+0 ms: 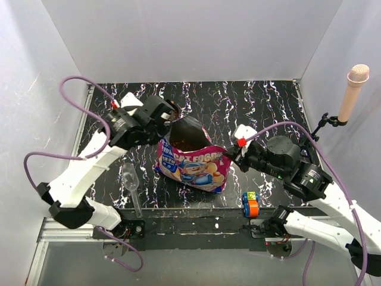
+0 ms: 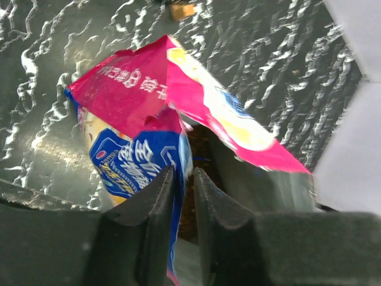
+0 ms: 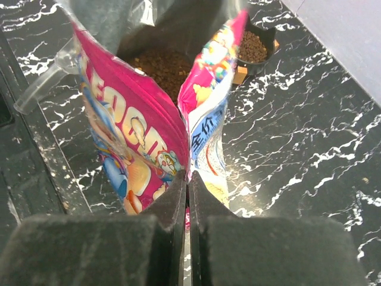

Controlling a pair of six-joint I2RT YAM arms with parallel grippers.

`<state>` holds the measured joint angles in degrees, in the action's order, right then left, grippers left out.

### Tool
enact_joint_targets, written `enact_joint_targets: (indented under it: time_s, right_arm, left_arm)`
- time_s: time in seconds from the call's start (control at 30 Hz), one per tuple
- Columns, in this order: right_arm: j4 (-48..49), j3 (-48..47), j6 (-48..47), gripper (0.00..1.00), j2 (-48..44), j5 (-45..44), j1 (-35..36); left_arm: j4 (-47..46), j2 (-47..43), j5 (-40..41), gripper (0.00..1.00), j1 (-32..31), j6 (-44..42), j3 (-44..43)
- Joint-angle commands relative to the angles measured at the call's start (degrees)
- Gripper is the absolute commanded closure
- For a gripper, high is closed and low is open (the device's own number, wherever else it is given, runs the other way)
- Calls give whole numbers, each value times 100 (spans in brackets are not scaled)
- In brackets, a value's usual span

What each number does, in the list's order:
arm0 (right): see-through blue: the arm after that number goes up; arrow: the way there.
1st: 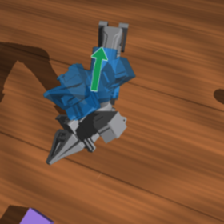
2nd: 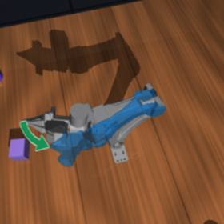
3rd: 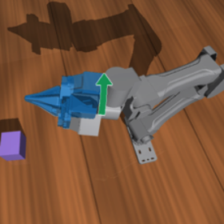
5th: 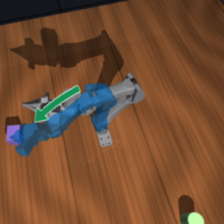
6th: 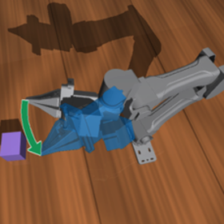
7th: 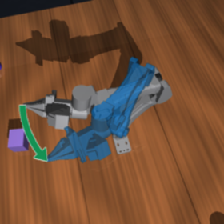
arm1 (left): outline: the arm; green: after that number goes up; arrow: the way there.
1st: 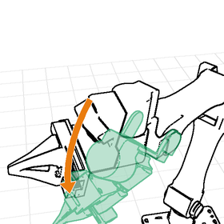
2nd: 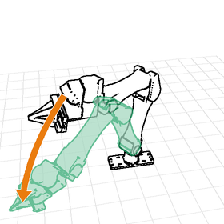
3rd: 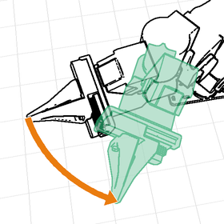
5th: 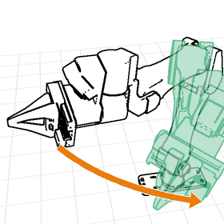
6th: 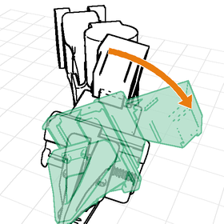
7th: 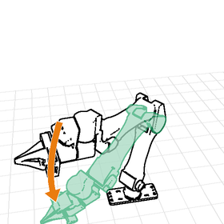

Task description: Serve the pet food

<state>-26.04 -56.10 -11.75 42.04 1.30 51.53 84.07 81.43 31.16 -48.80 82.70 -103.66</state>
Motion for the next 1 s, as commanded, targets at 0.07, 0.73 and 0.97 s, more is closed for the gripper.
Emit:
enact_joint_targets:
  time_s: [0.07, 0.73, 0.97]
  right_arm:
    - [319, -454, 674, 99, 251, -657, 6]
    - [-278, -921, 419, 99, 296, -394, -55]
    - [-287, -947, 428, 99, 269, -420, -55]
  left_arm:
    - [-569, -830, -56, 48, 116, -904, -462]
    - [250, 3, -1603, 11, 1609, 1205, -507]
    - [-734, -92, -2491, 16, 1751, 1301, 688]
